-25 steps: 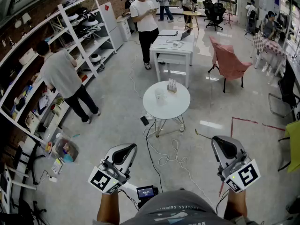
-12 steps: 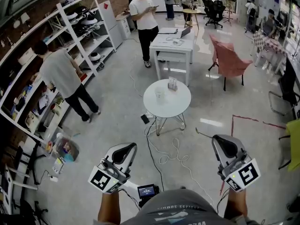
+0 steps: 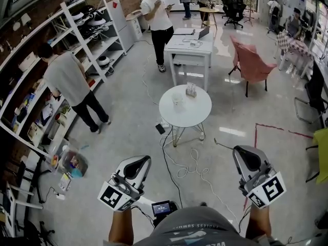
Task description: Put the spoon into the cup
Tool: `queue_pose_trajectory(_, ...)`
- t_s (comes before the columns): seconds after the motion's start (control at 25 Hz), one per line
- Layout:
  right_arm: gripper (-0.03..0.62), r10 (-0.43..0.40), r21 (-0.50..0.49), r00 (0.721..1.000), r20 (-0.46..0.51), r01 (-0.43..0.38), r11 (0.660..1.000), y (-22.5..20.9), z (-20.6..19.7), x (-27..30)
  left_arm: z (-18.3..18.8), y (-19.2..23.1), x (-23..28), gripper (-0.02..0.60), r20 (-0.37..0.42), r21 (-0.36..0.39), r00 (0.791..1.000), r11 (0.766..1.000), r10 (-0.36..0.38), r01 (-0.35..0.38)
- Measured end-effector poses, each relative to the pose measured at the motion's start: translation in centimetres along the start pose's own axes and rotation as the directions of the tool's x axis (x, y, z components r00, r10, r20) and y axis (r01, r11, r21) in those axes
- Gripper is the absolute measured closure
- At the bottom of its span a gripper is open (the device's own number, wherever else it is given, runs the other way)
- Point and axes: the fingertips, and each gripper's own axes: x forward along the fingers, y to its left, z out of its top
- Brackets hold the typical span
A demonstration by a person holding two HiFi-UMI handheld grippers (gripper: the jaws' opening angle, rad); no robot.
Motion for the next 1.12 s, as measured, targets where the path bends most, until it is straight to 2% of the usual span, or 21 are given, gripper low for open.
queue_pose_trajectory(0.2,0.589,-0.010,0.020,1.000,0.009,0.010,1.000,1.5,-0.1,1.7,0.2,1.6,-1.0,0.578,0.021,-0.055,1.000,0.998,-0.001,0.003)
queue_pose_trajectory(0.8,0.589,-0.060,-0.027,0.998,-0.007,0.060,0.998,7.1,0.7,7.6,-0.8,7.8,-5.9,0.578,0.102,-0.084,0.994,0.995,-0.036,0.044)
queue_pose_trajectory(1.12,0.589,-0.046,-0.038,0.999,-0.021,0.045,0.998,7.2,1.1,9.7,-1.3,9.2,-6.2,0.578,0.102,-0.109,0.995,0.993,-0.023,0.035)
